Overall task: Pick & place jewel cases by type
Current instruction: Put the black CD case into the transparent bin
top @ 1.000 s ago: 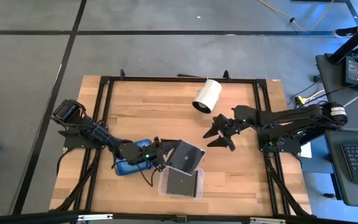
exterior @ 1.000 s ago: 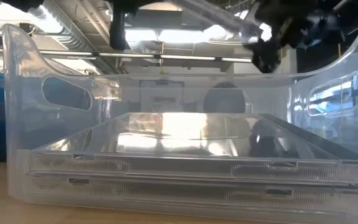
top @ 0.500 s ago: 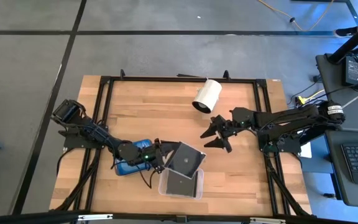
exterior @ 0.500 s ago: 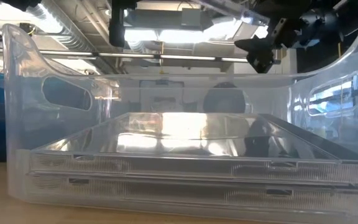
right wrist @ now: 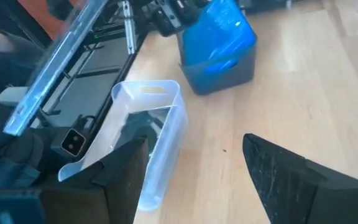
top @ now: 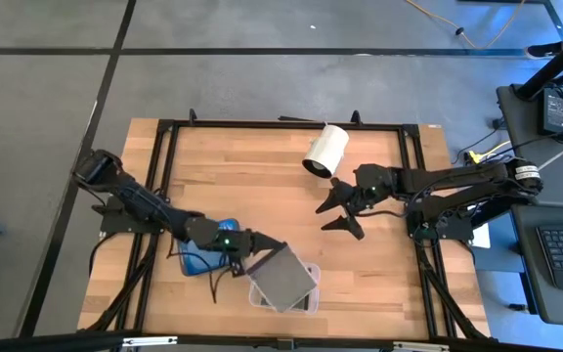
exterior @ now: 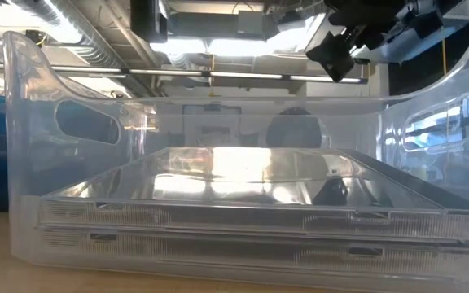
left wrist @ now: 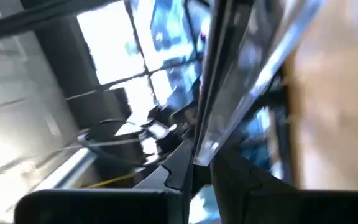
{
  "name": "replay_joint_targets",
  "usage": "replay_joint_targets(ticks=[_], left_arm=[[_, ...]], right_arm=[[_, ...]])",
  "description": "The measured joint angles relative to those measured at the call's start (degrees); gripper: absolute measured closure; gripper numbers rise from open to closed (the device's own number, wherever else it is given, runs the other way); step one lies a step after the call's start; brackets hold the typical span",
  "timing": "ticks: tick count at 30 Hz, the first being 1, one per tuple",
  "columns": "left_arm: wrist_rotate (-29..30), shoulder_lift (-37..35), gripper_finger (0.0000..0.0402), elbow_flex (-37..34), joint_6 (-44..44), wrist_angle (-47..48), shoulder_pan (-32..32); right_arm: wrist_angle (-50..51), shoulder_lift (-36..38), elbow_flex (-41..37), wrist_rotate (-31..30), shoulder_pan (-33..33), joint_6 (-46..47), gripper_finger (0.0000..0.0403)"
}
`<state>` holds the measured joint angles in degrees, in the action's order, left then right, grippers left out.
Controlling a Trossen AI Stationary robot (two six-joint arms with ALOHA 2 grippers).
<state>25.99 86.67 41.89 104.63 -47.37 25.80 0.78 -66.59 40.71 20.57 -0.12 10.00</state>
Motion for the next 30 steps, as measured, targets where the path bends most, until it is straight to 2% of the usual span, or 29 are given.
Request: replay_joint_targets(ticks=[4,9,13,17,20,22,24,27,30], left_arm=[[-12.64,-4.87,0.0357,0.0,-12.13,8.93,-3.76],[-35.27,-9.66,0.0357,0.0,-26.59,16.28,-10.27],[-50.96,-10.78,0.0357,0.0,-33.15,19.91,-16.07],[-61.65,-9.77,0.0357,0.0,-38.33,21.65,-21.16],[-62.52,-8.51,0.0357,0.0,-40.27,22.09,-23.26],[-59.68,-7.9,0.0357,0.0,-39.42,22.07,-23.96],[-56.64,-7.32,0.0357,0.0,-36.4,22.62,-24.32],[-56.04,-6.01,0.0357,0.0,-31.8,22.66,-24.52],[-54.06,-5.62,0.0357,0.0,-29.65,22.67,-24.4]], right_arm=[[1.35,0.02,0.09,-0.47,-0.13,-0.07,0.0136],[0.97,-0.34,0.09,-0.45,-0.13,1.05,0.0136],[-4.55,-2.53,0.11,-0.54,0.41,5.75,0.0136],[-8.18,-6.0,0.11,-0.53,1.48,3.62,0.0136],[-9.24,-7.33,0.11,-0.7,2.6,-1.84,0.0136],[-11.39,-8.59,0.11,-2.13,3.6,-2.46,0.0136],[-16.28,-10.66,0.11,-4.68,4.29,1.4,0.0136],[-24.11,-14.85,0.13,-6.83,4.58,11.78,0.0136],[-27.62,-18.26,0.11,-2.56,4.5,18.74,0.0136]])
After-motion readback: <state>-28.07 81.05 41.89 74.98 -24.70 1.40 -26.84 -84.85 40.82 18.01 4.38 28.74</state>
